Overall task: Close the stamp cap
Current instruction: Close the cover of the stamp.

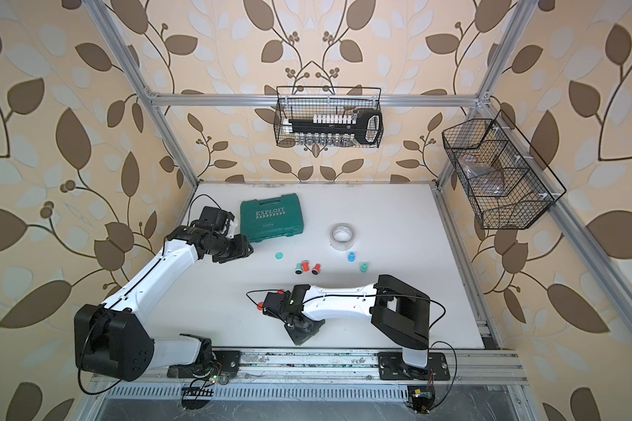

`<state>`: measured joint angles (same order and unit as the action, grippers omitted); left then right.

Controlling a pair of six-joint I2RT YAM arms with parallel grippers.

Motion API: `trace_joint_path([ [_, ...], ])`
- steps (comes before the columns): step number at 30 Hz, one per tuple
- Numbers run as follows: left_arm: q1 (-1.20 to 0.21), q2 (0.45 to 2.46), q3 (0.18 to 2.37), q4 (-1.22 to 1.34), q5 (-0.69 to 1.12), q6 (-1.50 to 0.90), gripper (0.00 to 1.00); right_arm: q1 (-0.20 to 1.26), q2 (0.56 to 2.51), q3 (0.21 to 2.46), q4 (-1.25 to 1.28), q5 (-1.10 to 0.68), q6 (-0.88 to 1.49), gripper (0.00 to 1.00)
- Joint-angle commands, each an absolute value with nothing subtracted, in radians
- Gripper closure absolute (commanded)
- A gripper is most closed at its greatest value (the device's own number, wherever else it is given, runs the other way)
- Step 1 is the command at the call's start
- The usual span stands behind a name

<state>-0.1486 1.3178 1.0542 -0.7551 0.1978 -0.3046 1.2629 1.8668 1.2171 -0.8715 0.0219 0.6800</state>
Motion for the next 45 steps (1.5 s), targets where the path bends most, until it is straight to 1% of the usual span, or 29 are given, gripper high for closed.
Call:
trace_joint_path([
  [1,-0.135,1.296,1.071,-0.759,0.181,-0.278,0.42,1.282,2.122,1.082,-0.790,0.059,0.695,1.00],
  [16,-0.135,1.282,1.070,-0.761,0.179,-0.277,0.42,1.299,2.165,1.058,-0.765,0.098,0.698,1.00],
  [19,-0.135,1.279,1.068,-0.760,0.181,-0.277,0.42,1.294,2.146,1.068,-0.767,0.094,0.687,1.00],
  [22,-0.135,1.278,1.068,-0.760,0.186,-0.278,0.42,1.258,2.101,1.088,-0.771,0.080,0.660,1.00],
  [29,-0.135,1.266,1.057,-0.761,0.173,-0.278,0.42,1.102,2.020,1.155,-0.824,0.123,0.546,1.00],
  [40,-0.135,1.282,1.065,-0.766,0.160,-0.274,0.42,0.750,1.896,1.150,-0.854,0.137,0.351,1.00],
  [45,-0.135,1.294,1.070,-0.766,0.157,-0.272,0.42,0.613,1.863,1.156,-0.865,0.122,0.291,1.00],
])
